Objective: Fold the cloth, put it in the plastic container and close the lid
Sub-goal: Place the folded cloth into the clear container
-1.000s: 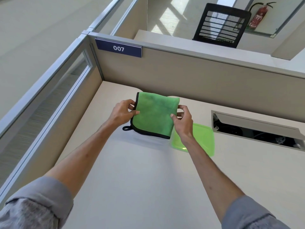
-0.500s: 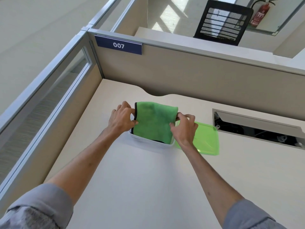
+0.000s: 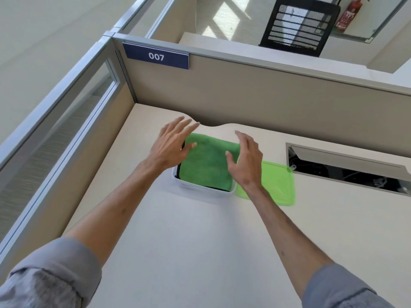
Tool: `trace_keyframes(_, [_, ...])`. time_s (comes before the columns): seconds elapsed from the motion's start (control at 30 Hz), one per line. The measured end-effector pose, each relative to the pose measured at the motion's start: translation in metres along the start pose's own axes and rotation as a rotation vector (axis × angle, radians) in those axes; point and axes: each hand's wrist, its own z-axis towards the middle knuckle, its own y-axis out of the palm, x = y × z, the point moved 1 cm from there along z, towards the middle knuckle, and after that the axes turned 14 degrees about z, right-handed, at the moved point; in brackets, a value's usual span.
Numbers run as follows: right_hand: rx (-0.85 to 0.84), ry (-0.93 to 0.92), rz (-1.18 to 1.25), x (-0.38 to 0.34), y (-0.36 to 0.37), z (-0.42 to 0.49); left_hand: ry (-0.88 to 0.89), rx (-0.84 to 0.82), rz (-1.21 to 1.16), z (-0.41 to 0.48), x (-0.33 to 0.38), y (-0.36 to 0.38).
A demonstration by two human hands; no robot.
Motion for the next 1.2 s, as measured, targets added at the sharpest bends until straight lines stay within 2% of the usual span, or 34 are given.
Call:
trace_keyframes(0.1, [-0.13,-0.119,-0.174,-0.002,0.003,0.012,0.12,-0.048,0.089,0.011,0.008,0.008])
trace_keyframes(0.23, [-0.151,-0.246,-0.317,0.002,0.002,0.009,0.175,0.102,0.206,0.001,0.01,0.013])
trace_keyframes(0.33, [-0.231,-0.314,-0.37,0.009,0.005,-0.002,0.226,0.128,0.291,-0.011,0.011,0.029])
trace_keyframes(0.57, [-0.493,-0.331,-0.425,0.017,0.013,-0.005,0.232,-0.016,0.298,-0.018,0.008,0.045])
trace_keyframes(0.83, [-0.632,-0.285,-0.505,0.011,0.015,-0.002,0.295,-0.134,0.334,-0.022,0.01,0.037])
trace_keyframes(0.93, [-0.642,-0.289,-0.512,0.009,0.016,0.0,0.321,-0.163,0.363,-0.022,0.008,0.04])
trace_keyframes(1.07, [-0.605,-0.291,-0.463,0.009,0.012,-0.002,0.334,-0.057,0.356,-0.027,0.005,0.038])
trace_keyframes(1.2, [-0.462,-0.296,-0.319,0.006,-0.004,-0.007,0.292,0.038,0.34,-0.03,0.004,0.036])
